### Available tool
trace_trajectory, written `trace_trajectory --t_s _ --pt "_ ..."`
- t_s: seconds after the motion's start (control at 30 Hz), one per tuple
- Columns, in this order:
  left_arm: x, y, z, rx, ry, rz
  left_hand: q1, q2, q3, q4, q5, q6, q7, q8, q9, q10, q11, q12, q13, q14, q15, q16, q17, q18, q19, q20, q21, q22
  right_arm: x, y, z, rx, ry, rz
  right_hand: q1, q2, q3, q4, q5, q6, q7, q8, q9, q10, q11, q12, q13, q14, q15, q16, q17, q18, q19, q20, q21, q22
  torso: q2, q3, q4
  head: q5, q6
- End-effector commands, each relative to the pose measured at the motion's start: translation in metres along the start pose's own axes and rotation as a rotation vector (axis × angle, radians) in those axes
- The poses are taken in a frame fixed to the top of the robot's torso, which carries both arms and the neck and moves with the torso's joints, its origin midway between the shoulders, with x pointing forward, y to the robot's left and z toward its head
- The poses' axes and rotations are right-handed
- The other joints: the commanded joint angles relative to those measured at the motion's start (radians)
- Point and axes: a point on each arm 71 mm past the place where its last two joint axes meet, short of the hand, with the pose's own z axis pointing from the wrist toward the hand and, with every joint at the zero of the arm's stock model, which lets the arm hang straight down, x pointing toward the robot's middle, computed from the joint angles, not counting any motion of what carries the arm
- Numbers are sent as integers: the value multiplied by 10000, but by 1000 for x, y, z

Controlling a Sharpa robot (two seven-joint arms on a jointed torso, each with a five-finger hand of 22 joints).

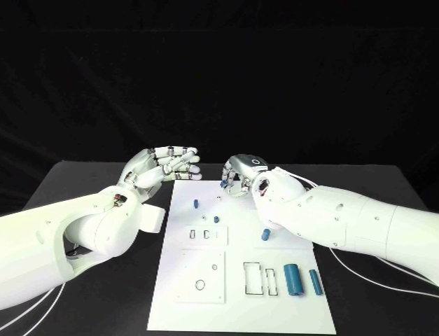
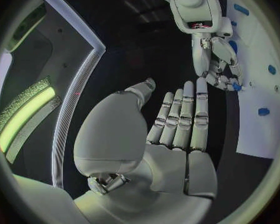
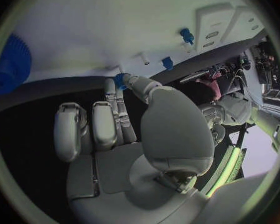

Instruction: Assemble the parts on the task board

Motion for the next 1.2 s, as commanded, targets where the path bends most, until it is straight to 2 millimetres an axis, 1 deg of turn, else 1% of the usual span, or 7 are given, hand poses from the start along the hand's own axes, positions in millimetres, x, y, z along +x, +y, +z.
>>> trace_trajectory --t_s 0.03,0.3,0.53,0.73,0.8,1.13,1.2 --pt "2 -2 1 76 175 -109 -73 61 50 15 39 -13 333 -40 17 -26 34 -41 12 -64 10 47 18 82 -78 -21 68 16 7 0 -1 -76 516 -123 -31 11 27 16 54 -1 26 63 16 -25 45 -24 15 249 -56 47 -11 -26 -40 -6 -63 66 -2 1 -3 14 -13" --pt "1 -2 1 78 156 -96 -73 61 50 15 39 -13 333 -40 17 -26 34 -41 12 -64 10 47 18 82 -78 -21 68 16 8 -1 -3 -89 598 -132 -44 4 23 20 53 -18 33 60 27 -31 52 -27 18 246 -51 45 -20 -23 -51 -3 -74 53 1 10 -16 40 -21" --pt "0 -1 2 51 132 -82 -73 61 50 15 39 -13 333 -40 17 -26 34 -41 12 -64 10 47 18 82 -78 -21 68 16 8 -1 -4 -79 538 -116 -52 5 23 24 53 -23 34 64 43 -26 53 -25 23 243 -48 44 -27 -20 -61 0 -84 42 6 14 -8 49 -23" --pt "0 -1 3 23 137 -85 -91 62 48 18 38 -27 343 -49 18 -41 40 -45 10 -88 15 72 49 81 -98 -18 91 30 7 0 -4 -104 466 -86 -52 5 23 24 53 -23 34 64 43 -26 53 -25 23 243 -48 44 -27 -20 -61 0 -84 42 19 7 -2 41 -30" --pt "0 -1 3 15 135 -83 -91 62 48 18 38 -27 343 -49 18 -41 40 -45 10 -88 15 72 49 81 -98 -18 91 30 7 0 -4 -115 440 -74 -52 5 23 24 53 -23 34 64 43 -26 53 -25 23 243 -48 44 -27 -20 -61 0 -84 42 12 3 -11 50 -29" --pt "-1 0 3 -2 123 -77 -100 64 47 19 39 -41 349 -57 17 -59 47 -51 8 -105 19 86 68 80 -111 -16 105 39 7 0 -5 -140 439 -50 -59 -8 19 21 52 -35 38 66 61 -31 56 -27 28 236 -45 34 -47 -19 -66 3 -88 40 13 -2 -8 41 -72" --pt "-1 0 3 -6 119 -75 -100 64 47 19 39 -41 349 -57 17 -59 47 -51 8 -105 19 86 68 80 -111 -16 105 39 7 0 -6 -143 441 -48 -59 -8 19 21 52 -35 38 66 61 -31 56 -27 28 236 -45 34 -47 -19 -66 3 -88 40 17 4 -5 38 -79"
